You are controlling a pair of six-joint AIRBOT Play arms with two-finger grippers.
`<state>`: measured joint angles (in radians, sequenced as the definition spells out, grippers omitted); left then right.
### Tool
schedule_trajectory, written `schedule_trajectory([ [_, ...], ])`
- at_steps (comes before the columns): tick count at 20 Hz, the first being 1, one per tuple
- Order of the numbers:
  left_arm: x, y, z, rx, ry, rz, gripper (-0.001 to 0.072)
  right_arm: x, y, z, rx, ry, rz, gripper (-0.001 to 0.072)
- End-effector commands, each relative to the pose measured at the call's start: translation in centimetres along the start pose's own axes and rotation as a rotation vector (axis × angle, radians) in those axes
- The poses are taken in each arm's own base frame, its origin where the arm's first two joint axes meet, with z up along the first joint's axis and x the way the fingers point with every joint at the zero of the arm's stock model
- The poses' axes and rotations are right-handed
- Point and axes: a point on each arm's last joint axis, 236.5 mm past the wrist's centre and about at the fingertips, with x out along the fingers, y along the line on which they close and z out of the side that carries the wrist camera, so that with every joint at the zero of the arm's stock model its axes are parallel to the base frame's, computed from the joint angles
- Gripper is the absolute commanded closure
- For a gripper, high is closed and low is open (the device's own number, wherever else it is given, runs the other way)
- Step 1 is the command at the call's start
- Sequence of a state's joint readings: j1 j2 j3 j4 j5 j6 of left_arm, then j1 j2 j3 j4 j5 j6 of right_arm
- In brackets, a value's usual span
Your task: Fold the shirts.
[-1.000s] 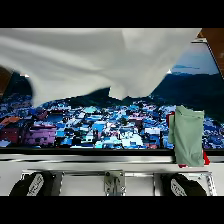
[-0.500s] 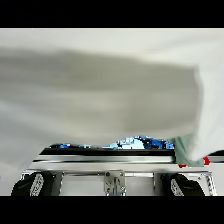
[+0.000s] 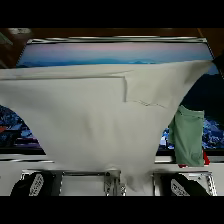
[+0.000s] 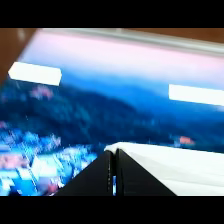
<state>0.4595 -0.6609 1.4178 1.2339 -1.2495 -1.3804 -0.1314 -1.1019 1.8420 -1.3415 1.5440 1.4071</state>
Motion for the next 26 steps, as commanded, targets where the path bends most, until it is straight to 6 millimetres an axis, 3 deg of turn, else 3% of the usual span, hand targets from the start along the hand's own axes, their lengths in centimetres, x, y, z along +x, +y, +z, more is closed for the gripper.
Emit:
schedule_trajectory([
  [1, 9.2, 2.1, -6.7, -0.11, 0.188, -0.027, 0.067, 13.0, 0.2, -1.2, 0.121, 0.138, 0.148, 0.0662],
  [4, 17.2, 2.8, -10.5, -0.25, 0.314, -0.091, 0.0669, 22.4, 1.2, -0.4, 0.269, 0.127, 0.262, 0.0662],
  [7, 24.2, 3.2, -12.4, -0.425, 0.327, -0.138, 0.0669, 30.0, 1.8, -0.5, 0.33, 0.091, 0.271, 0.0662],
  [10, 29.7, 2.3, -13.8, -0.444, 0.293, -0.187, 0.0669, 35.4, 2.2, -0.6, 0.349, 0.032, 0.242, 0.0662],
  [12, 32.6, 1.7, -14.6, -0.389, 0.256, -0.187, 0.0669, 37.8, 2.4, -0.5, 0.354, -0.008, 0.222, 0.0662],
  [17, 37.4, 1.6, -16.1, -0.302, 0.182, -0.104, 0.0669, 41.0, 1.6, -0.2, 0.362, -0.088, 0.173, 0.0662],
  [21, 38.3, 1.3, -18.4, -0.303, 0.254, -0.126, 0.0669, 41.6, 2.1, -2.4, 0.338, -0.004, 0.179, 0.0662],
  [23, 37.6, 1.2, -19.9, -0.26, 0.326, -0.153, 0.0669, 40.5, 2.6, -4.8, 0.3, 0.117, 0.197, 0.0662],
  [26, 35.3, 1.2, -23.0, -0.218, 0.496, -0.221, 0.0669, 37.5, 1.5, -10.6, 0.18, 0.387, 0.15, 0.0662],
])
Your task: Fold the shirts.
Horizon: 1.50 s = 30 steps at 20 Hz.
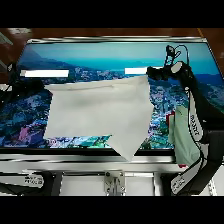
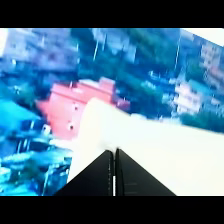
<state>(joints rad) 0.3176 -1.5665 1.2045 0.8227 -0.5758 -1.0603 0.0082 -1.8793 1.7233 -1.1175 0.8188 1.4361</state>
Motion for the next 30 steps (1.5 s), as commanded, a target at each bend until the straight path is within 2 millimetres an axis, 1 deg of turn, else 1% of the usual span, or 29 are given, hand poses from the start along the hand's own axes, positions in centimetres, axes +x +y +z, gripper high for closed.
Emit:
schedule_trajectory([
  [1, -1.0, 0.4, -4.5, 0.028, 0.207, -0.051, 0.0668, -2.4, -2.7, -7.2, -0.061, 0.329, -0.111, 0.0662],
  [2, -1.3, 0.4, -5.5, 0.025, 0.249, -0.066, 0.0669, -2.9, -3.3, -9.0, -0.054, 0.407, -0.133, 0.0662],
  [4, -1.7, 0.7, -7.1, 0.034, 0.317, -0.064, 0.067, -3.0, -3.1, -12.0, -0.024, 0.528, -0.122, 0.0662],
  [5, -1.7, 1.1, -7.6, 0.009, 0.341, -0.043, 0.067, -2.9, -3.2, -13.0, -0.007, 0.568, -0.126, 0.0663],
  [6, -1.7, 1.5, -8.1, -0.032, 0.361, -0.022, 0.067, -2.7, -3.4, -13.6, 0.011, 0.589, -0.13, 0.0662],
  [7, -1.7, 1.7, -8.7, -0.063, 0.384, -0.012, 0.067, -2.5, -3.3, -13.8, 0.037, 0.595, -0.132, 0.0663],
  [10, -1.6, 1.6, -10.0, -0.082, 0.435, -0.024, 0.067, -2.4, -3.4, -13.8, 0.063, 0.592, -0.14, 0.0662],
  [12, -1.5, 1.6, -10.2, -0.102, 0.441, -0.021, 0.067, -2.3, -3.1, -13.8, 0.082, 0.59, -0.134, 0.0661],
  [13, -1.5, 1.6, -10.2, -0.102, 0.441, -0.021, 0.0669, -2.3, -2.6, -13.8, 0.092, 0.588, -0.115, 0.0632],
  [14, -1.5, 1.6, -10.2, -0.103, 0.44, -0.021, 0.0668, -2.2, -2.0, -13.6, 0.104, 0.583, -0.091, 0.0625],
  [15, -1.5, 1.6, -10.1, -0.102, 0.44, -0.021, 0.0625, -2.1, -1.5, -13.5, 0.114, 0.576, -0.071, 0.0508],
  [16, -1.6, 1.6, -9.9, -0.1, 0.436, -0.022, 0.0464, -2.1, -0.9, -13.3, 0.111, 0.572, -0.045, 0.0171],
  [17, -1.8, 1.5, -9.6, -0.094, 0.437, -0.024, 0.0304, -2.3, -0.6, -13.1, 0.088, 0.567, -0.028, 0.0047],
  [18, -2.3, 1.5, -9.1, -0.083, 0.444, -0.027, 0.0248, -3.2, -0.7, -12.9, 0.058, 0.58, -0.031, 0.0046],
  [19, -3.1, 1.9, -8.6, -0.061, 0.462, -0.019, 0.0248, -4.5, -1.3, -12.7, 0.024, 0.592, -0.055, 0.0046],
  [20, -4.2, 2.9, -8.2, -0.042, 0.489, 0.009, 0.0248, -6.1, -2.1, -12.4, 0.001, 0.606, -0.087, 0.0046],
  [21, -5.5, 4.2, -8.0, -0.043, 0.526, 0.056, 0.0247, -8.0, -3.4, -12.1, -0.009, 0.611, -0.134, 0.0046],
  [22, -7.1, 5.7, -8.4, -0.045, 0.585, 0.107, 0.0247, -10.1, -4.9, -11.9, -0.007, 0.623, -0.182, 0.0047],
  [23, -8.7, 6.8, -9.5, -0.044, 0.655, 0.132, 0.0247, -11.8, -6.0, -11.9, 0.005, 0.639, -0.214, 0.0057],
  [24, -10.2, 7.7, -11.0, -0.065, 0.724, 0.144, 0.0247, -13.5, -7.0, -12.3, 0.035, 0.66, -0.229, 0.0058],
  [25, -11.3, 7.8, -12.7, -0.093, 0.784, 0.116, 0.0246, -14.9, -7.8, -13.1, 0.071, 0.679, -0.231, 0.0139],
  [26, -12.3, 7.6, -15.1, -0.122, 0.842, 0.071, 0.0243, -15.7, -8.4, -14.3, 0.102, 0.691, -0.233, 0.0156],
  [27, -13.0, 7.8, -17.7, -0.162, 0.88, 0.051, 0.0171, -16.2, -8.7, -15.7, 0.132, 0.694, -0.227, 0.0156],
  [28, -13.4, 8.0, -20.1, -0.198, 0.902, 0.045, 0.0069, -16.3, -8.7, -17.2, 0.156, 0.686, -0.215, 0.0154],
  [29, -13.7, 7.8, -22.2, -0.223, 0.909, 0.017, 0.0003, -16.3, -8.6, -18.7, 0.179, 0.674, -0.202, 0.0154],
  [30, -13.8, 7.4, -23.7, -0.245, 0.905, -0.02, 0.0003, -16.2, -8.4, -19.7, 0.191, 0.655, -0.188, 0.0154],
])
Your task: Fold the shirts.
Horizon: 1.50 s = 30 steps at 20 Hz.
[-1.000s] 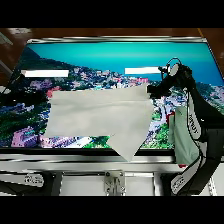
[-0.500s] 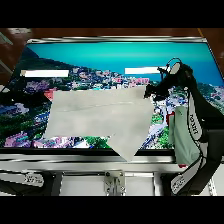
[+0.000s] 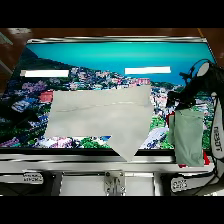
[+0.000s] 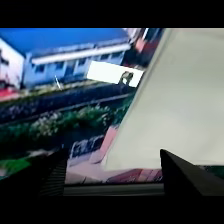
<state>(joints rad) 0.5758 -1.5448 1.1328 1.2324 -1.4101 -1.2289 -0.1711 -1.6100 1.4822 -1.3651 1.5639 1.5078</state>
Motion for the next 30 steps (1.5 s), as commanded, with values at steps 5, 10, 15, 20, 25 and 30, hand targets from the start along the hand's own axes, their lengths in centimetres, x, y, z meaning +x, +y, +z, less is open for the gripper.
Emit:
schedule_trajectory([
  [5, 4.3, -0.3, -4.8, -0.067, 0.02, -0.158, 0.0005, 3.2, 0.4, -3.2, 0.071, -0.076, 0.097, 0.0154],
  [10, 4.9, -1.1, -4.5, -0.087, 0.01, -0.197, 0.0005, 3.1, 0.2, -2.5, 0.065, -0.107, 0.088, 0.0154],
  [15, 5.9, -1.8, -4.0, -0.105, -0.019, -0.213, 0.0192, 3.1, 0.2, -2.5, 0.066, -0.109, 0.088, 0.0154],
  [20, 5.9, -2.0, -3.8, -0.104, -0.027, -0.212, 0.0668, 3.6, 0.3, -3.6, 0.073, -0.065, 0.093, 0.0154],
  [25, 5.6, -2.7, -4.7, -0.07, 0.005, -0.237, 0.0668, 7.8, 3.7, -8.7, 0.08, 0.092, 0.267, 0.0068],
  [30, 4.7, -3.1, -4.3, -0.06, -0.025, -0.239, 0.0669, 11.0, 7.0, -11.8, 0.122, 0.138, 0.425, 0.007],
])
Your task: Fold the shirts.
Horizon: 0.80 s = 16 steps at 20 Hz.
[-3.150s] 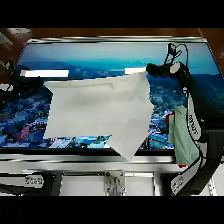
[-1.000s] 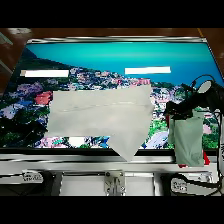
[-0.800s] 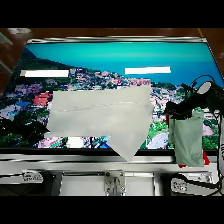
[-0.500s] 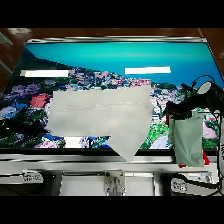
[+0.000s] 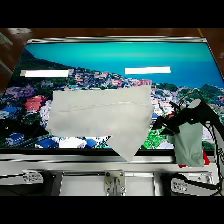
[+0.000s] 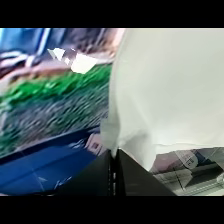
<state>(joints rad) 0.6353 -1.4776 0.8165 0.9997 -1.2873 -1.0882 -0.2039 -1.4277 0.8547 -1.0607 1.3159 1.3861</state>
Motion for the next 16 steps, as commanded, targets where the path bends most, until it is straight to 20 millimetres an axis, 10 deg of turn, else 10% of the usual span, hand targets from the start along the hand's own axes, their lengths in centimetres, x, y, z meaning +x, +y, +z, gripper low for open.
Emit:
schedule_trajectory([
  [1, -0.5, -0.5, 0.1, 0.013, -0.013, -0.004, 0.0668, 2.7, 2.8, -1.7, -0.014, 0.023, 0.141, 0.007],
  [9, -0.6, -0.6, 0.0, 0.019, -0.014, -0.004, 0.0669, 6.4, 3.6, -2.7, -0.083, 0.032, 0.01, 0.0074],
  [16, -0.8, -0.6, 0.3, 0.056, -0.026, 0.001, 0.0669, 6.1, 3.3, -2.0, -0.048, -0.048, -0.015, 0.0661],
])
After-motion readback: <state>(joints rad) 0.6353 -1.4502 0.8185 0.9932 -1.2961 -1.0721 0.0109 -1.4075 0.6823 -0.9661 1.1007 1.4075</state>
